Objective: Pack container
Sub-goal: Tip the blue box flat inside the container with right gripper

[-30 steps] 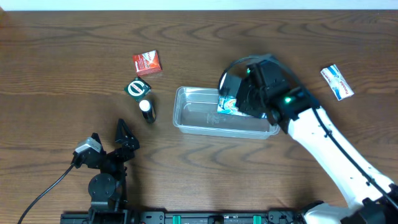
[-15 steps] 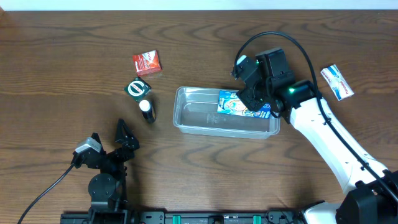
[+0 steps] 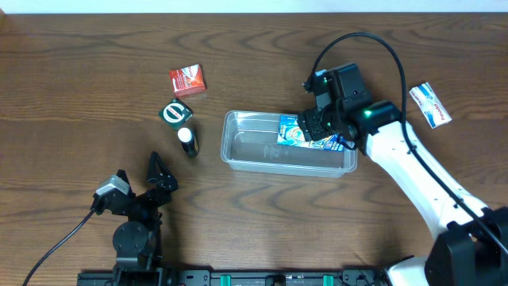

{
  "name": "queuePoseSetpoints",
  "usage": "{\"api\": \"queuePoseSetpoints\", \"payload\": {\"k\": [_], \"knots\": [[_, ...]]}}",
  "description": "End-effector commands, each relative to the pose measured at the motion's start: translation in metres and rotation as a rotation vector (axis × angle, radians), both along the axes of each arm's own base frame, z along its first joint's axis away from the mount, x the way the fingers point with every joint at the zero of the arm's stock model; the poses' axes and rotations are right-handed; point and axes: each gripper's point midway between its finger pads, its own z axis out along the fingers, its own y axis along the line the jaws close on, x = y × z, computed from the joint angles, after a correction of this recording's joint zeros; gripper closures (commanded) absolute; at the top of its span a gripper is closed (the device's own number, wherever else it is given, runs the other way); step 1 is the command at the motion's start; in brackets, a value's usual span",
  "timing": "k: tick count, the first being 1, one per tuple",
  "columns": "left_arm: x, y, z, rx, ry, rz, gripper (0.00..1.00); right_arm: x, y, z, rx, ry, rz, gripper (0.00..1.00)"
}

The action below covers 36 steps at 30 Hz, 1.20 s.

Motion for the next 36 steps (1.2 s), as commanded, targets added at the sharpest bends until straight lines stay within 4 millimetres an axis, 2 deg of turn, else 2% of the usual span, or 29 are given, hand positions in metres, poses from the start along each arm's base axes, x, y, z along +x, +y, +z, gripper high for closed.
{"api": "queuePoseSetpoints", "payload": {"k": [1, 13, 16, 21, 27, 31, 36], "knots": [[-0.001, 0.002, -0.017, 0.013, 0.051, 0.008, 0.02, 0.002, 0.004, -0.007, 0.051, 0.058, -0.098, 0.32], [-0.001, 0.002, -0.017, 0.013, 0.051, 0.008, 0.02, 0.005, 0.004, -0.01, 0.051, 0.057, -0.116, 0.55], [-0.001, 0.002, -0.017, 0.013, 0.051, 0.008, 0.02, 0.009, 0.004, -0.009, 0.05, 0.039, -0.121, 0.69], [-0.001, 0.002, -0.017, 0.013, 0.051, 0.008, 0.02, 0.015, -0.001, -0.007, 0.035, 0.01, -0.145, 0.8], [-0.001, 0.002, -0.017, 0.013, 0.051, 0.008, 0.02, 0.015, -0.001, -0.014, 0.023, 0.025, -0.147, 0.98], [-0.001, 0.002, -0.017, 0.013, 0.051, 0.008, 0.02, 0.016, -0.001, -0.024, 0.011, 0.043, -0.149, 0.99], [-0.001, 0.002, -0.017, 0.013, 0.051, 0.008, 0.02, 0.02, -0.003, -0.025, 0.003, 0.031, -0.157, 0.99]]}}
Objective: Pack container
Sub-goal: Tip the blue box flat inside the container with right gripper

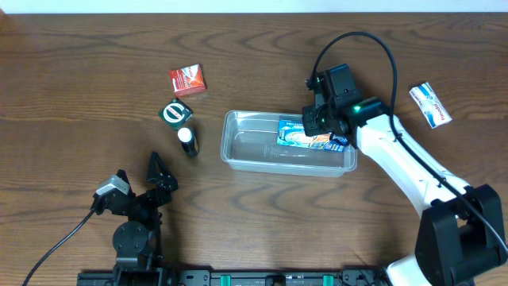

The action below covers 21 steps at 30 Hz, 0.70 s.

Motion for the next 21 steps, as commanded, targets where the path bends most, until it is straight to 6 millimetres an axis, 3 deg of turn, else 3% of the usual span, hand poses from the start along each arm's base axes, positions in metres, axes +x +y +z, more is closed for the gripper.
{"api": "queuePoseSetpoints", "payload": {"k": [1, 16, 21], "knots": [[-0.001, 0.002, -0.017, 0.013, 0.051, 0.008, 0.02, 0.006, 0.0, 0.004, -0.01, -0.022, -0.009, 0.99], [-0.001, 0.002, -0.017, 0.013, 0.051, 0.008, 0.02, -0.005, 0.003, 0.002, 0.009, 0.022, 0.009, 0.99], [-0.001, 0.002, -0.017, 0.013, 0.051, 0.008, 0.02, -0.01, 0.006, 0.024, 0.047, -0.009, 0.023, 0.99]]}}
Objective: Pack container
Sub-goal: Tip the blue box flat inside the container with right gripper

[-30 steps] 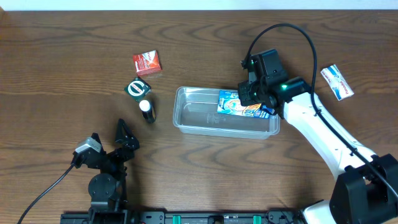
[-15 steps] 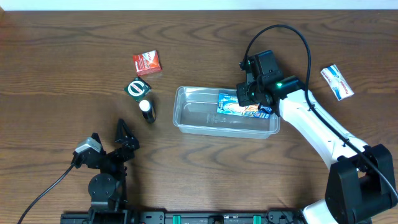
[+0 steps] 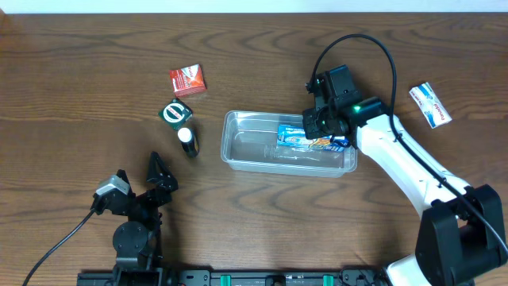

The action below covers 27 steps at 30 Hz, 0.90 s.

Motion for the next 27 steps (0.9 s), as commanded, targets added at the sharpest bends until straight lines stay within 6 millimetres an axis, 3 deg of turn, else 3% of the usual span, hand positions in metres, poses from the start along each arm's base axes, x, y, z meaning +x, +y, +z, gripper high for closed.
{"api": "queuePoseSetpoints", "payload": {"k": [1, 7, 13, 19, 27], "knots": [[-0.001, 0.002, -0.017, 0.013, 0.051, 0.009, 0.02, -0.002, 0.007, 0.035, 0.055, -0.064, 0.015, 0.99], [-0.001, 0.002, -0.017, 0.013, 0.051, 0.009, 0.02, -0.025, -0.001, 0.071, 0.076, -0.094, 0.022, 0.99], [-0.001, 0.002, -0.017, 0.013, 0.051, 0.009, 0.02, -0.031, -0.01, 0.081, 0.04, -0.118, 0.012, 0.99], [-0.001, 0.002, -0.017, 0.013, 0.051, 0.009, 0.02, -0.011, -0.015, 0.07, -0.02, -0.157, -0.007, 0.99], [-0.001, 0.002, -0.017, 0.013, 0.051, 0.009, 0.02, 0.005, -0.008, 0.033, -0.045, -0.106, 0.0, 0.99]]}}
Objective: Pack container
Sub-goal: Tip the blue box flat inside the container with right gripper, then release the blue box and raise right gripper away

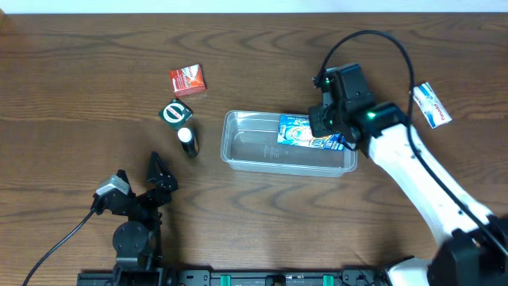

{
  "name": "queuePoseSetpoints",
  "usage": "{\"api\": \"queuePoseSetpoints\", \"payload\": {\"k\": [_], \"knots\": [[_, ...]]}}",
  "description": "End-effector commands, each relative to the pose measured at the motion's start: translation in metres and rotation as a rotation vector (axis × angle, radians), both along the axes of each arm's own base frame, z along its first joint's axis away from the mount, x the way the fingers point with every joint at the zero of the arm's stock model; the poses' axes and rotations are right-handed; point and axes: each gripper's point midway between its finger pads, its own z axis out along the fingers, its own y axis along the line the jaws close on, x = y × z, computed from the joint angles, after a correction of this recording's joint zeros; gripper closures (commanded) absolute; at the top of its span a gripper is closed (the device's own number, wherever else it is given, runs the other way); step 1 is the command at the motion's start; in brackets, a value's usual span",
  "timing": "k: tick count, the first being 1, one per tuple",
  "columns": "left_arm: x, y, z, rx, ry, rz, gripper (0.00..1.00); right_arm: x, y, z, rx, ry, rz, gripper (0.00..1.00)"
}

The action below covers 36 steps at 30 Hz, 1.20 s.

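A clear plastic container (254, 148) lies at the table's middle. A blue snack packet (295, 130) rests in its right half. My right gripper (323, 125) hovers over the container's right end, just above the packet's right part, and its jaws look open and free of the packet. A red box (188, 81), a green round tin (175, 113) and a small dark bottle with a white cap (187, 141) lie left of the container. A white and blue packet (430, 104) lies at the far right. My left gripper (161, 176) rests open near the front left.
The right arm (413, 171) stretches from the front right corner across to the container, with its black cable (373, 36) looping above. The left arm's base (131, 238) sits at the front edge.
My right gripper has shifted slightly right and risen off the blue packet, which now shows more fully in the container. The left arm has not moved.
My right gripper was over the container's right end with the blue packet beneath it. It then sat lower and further left, covering more of the packet. Now it stands off to the right, and the packet lies in the container.
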Motion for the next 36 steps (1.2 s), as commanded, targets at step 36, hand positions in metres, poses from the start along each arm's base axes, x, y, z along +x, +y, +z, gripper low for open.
{"api": "queuePoseSetpoints", "payload": {"k": [36], "knots": [[-0.001, 0.002, -0.017, 0.013, 0.051, 0.008, 0.02, 0.002, 0.003, -0.04, -0.036, 0.098, 0.05, 0.99]]}}
